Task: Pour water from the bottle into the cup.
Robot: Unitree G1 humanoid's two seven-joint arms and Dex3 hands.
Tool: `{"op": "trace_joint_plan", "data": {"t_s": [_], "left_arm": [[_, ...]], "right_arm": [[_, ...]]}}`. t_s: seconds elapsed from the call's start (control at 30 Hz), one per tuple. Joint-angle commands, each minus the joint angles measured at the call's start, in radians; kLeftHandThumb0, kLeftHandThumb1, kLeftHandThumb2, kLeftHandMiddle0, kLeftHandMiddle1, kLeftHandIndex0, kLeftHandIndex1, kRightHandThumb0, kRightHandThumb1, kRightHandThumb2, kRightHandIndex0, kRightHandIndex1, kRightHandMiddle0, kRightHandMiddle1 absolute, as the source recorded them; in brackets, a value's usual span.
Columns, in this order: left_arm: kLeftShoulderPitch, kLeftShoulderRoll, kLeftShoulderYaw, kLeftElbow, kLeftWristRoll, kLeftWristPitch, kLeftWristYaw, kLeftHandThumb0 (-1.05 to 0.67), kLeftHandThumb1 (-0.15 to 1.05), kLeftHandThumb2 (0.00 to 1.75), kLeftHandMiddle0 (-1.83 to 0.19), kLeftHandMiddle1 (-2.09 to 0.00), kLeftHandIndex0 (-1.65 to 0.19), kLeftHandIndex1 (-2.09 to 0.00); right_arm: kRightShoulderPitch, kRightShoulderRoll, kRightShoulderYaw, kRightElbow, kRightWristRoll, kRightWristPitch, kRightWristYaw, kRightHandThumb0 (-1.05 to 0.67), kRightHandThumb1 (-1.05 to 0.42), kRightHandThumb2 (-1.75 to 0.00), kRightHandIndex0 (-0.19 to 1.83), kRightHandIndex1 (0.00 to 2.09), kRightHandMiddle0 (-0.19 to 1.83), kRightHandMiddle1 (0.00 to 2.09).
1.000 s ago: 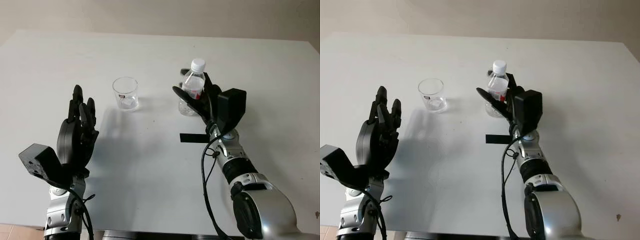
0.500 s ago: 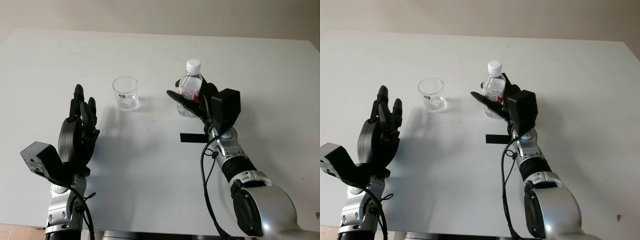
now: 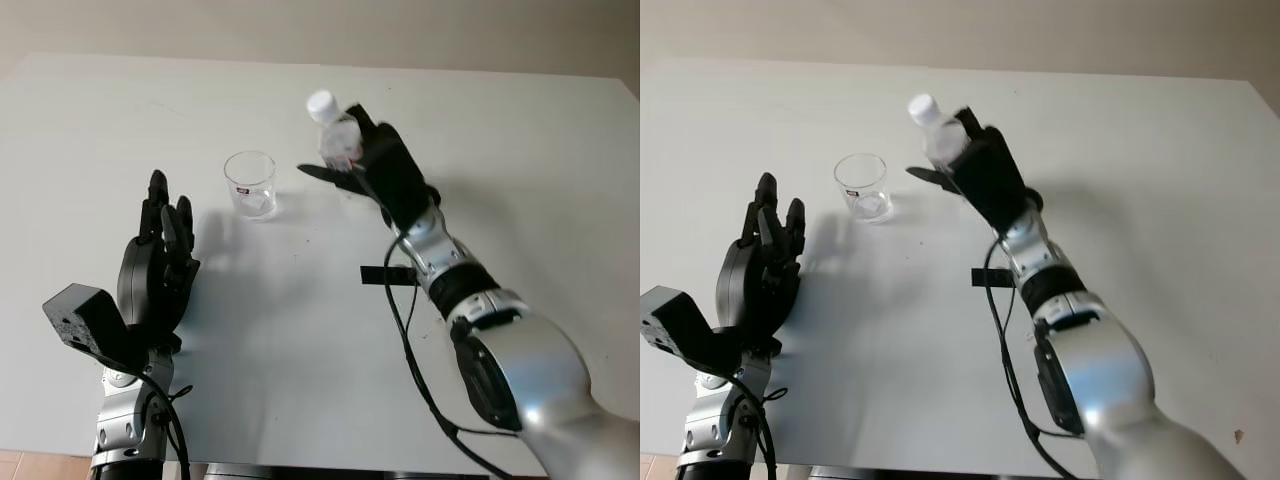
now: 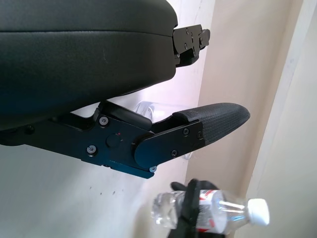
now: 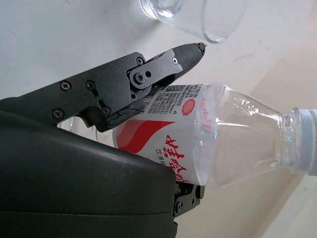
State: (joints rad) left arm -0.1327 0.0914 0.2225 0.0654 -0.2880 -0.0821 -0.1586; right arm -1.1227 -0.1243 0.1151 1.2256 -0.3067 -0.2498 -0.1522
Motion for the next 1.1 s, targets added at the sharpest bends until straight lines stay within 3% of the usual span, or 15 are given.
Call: {"op": "trace_joint_plan", "data": {"t_s": [0.0, 0.23, 0.53, 0.7, 0.83, 0.93, 1.07], "left_arm": [[0.009, -0.002, -0.001, -0.014, 0.006, -0.010, 0.002, -0.75, 1.05, 0.73, 0.07, -0.06, 0.14, -0.06], [0.013, -0.004, -0.006, -0.009, 0.012, -0.020, 0.003, -0.75, 1.05, 0.73, 0.08, -0.05, 0.14, -0.05], [0.025, -0.013, -0.005, -0.015, 0.015, -0.027, 0.016, -0.76, 1.05, 0.72, 0.07, -0.06, 0.13, -0.06], [0.028, -0.014, -0.009, -0.018, 0.019, -0.025, 0.020, -0.76, 1.05, 0.71, 0.07, -0.05, 0.13, -0.06], [0.029, -0.017, -0.011, -0.018, 0.021, -0.029, 0.020, -0.76, 1.05, 0.71, 0.08, -0.05, 0.14, -0.05], [0.031, -0.020, -0.011, -0.018, 0.020, -0.028, 0.019, -0.77, 1.05, 0.71, 0.08, -0.05, 0.14, -0.05], [0.035, -0.026, -0.013, -0.021, 0.026, -0.030, 0.025, -0.77, 1.05, 0.71, 0.08, -0.05, 0.14, -0.05]], "right_arm": [[-0.056, -0.007, 0.009, 0.014, -0.012, 0.016, -0.016, -0.10, -1.03, -0.17, 1.10, 2.09, 1.07, 2.09], [-0.128, -0.019, 0.058, 0.052, -0.073, 0.055, -0.037, -0.12, -1.05, -0.16, 0.97, 2.09, 0.99, 2.09], [-0.180, -0.053, 0.212, 0.080, -0.250, 0.091, -0.126, -0.16, -1.04, -0.11, 0.91, 2.09, 0.79, 2.09], [-0.193, -0.071, 0.323, 0.087, -0.372, 0.093, -0.195, -0.16, -1.05, -0.14, 0.87, 2.09, 0.45, 2.09], [-0.205, -0.070, 0.375, 0.095, -0.424, 0.121, -0.214, -0.17, -1.05, -0.20, 0.80, 2.09, 0.33, 2.09], [-0.217, -0.061, 0.413, 0.100, -0.461, 0.165, -0.215, -0.22, -1.04, -0.11, 0.64, 2.09, 0.11, 2.09], [-0.233, -0.046, 0.448, 0.105, -0.488, 0.207, -0.193, -0.27, -1.02, -0.06, 0.49, 2.09, 0.13, 1.74]]}}
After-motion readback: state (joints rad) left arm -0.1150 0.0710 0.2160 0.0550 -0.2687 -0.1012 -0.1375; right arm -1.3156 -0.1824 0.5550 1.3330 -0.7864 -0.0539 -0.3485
